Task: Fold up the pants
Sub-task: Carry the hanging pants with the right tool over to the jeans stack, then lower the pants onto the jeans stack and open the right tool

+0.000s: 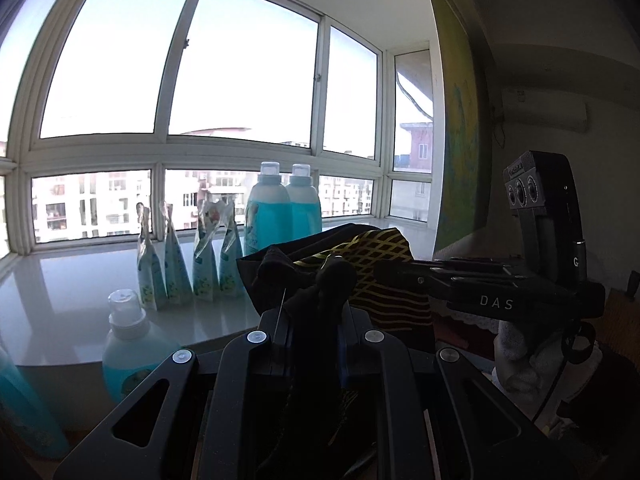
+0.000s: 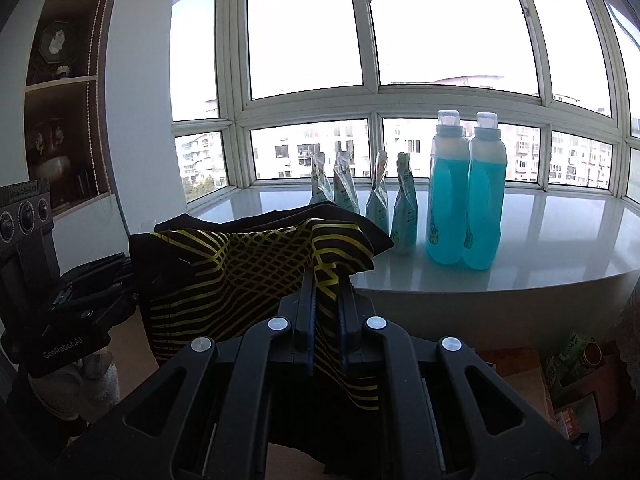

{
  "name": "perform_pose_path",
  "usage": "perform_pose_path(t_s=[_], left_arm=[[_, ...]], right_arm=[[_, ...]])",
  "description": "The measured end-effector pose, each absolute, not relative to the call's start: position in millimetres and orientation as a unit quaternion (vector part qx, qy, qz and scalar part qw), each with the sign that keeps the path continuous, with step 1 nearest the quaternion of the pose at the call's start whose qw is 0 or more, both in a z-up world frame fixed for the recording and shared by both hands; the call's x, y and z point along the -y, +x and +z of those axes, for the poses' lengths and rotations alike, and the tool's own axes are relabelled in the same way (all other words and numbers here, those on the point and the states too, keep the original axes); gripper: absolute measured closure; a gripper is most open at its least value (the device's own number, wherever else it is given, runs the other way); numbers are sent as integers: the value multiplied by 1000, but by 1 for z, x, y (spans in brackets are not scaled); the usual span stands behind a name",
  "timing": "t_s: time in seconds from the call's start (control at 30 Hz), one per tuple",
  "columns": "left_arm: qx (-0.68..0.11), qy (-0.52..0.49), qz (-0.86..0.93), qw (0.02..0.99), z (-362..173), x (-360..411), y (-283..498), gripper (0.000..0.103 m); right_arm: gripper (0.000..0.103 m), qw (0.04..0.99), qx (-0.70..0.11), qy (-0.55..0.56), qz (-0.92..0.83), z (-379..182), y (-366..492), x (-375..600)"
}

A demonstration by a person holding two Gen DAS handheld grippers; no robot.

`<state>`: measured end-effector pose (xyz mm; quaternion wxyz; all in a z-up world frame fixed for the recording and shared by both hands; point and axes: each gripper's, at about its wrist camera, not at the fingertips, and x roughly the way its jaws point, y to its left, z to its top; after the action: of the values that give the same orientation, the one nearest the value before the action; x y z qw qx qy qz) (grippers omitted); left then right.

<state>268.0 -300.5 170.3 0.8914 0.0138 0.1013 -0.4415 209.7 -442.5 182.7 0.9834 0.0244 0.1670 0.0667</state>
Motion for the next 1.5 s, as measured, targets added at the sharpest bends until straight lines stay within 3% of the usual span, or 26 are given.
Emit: perform_pose_path(t_s=[0.33,0.73,1.0,1.03,1.13,1.17,1.33,1.37,1.4,1.47,1.5], left_arm=[[-114,36,-433,893,152,327,292,89],[-260,38,-453,852,16,443,394,89],[-295,43,-422,856,-23,468,434,89],[-293,47,-422,857,-24,469,434,89],[-287,68,-414,861,-28,472,431,89],[-285,71,-409,864,-28,472,431,89],[-287,82,-397,868,-27,473,437,80],[-284,88,-394,870,-26,473,436,71],[-279,97,-387,873,-25,473,435,55],[-275,104,-376,879,-21,471,433,44],[-278,103,-375,878,-20,469,434,44]], right_arm=[[94,975,-189,43,113,139,241,482],[94,941,-328,83,-10,8,324,630],[94,925,-371,71,-40,-35,371,654],[91,925,-370,78,-40,-36,374,654],[48,925,-359,109,-56,-31,358,662],[46,927,-351,119,-55,-29,348,663],[46,924,-352,151,-14,-32,293,652],[46,922,-355,153,-10,-35,284,648],[46,920,-359,159,0,-40,275,645],[46,910,-376,171,20,-53,265,638],[46,908,-382,172,24,-58,262,633]])
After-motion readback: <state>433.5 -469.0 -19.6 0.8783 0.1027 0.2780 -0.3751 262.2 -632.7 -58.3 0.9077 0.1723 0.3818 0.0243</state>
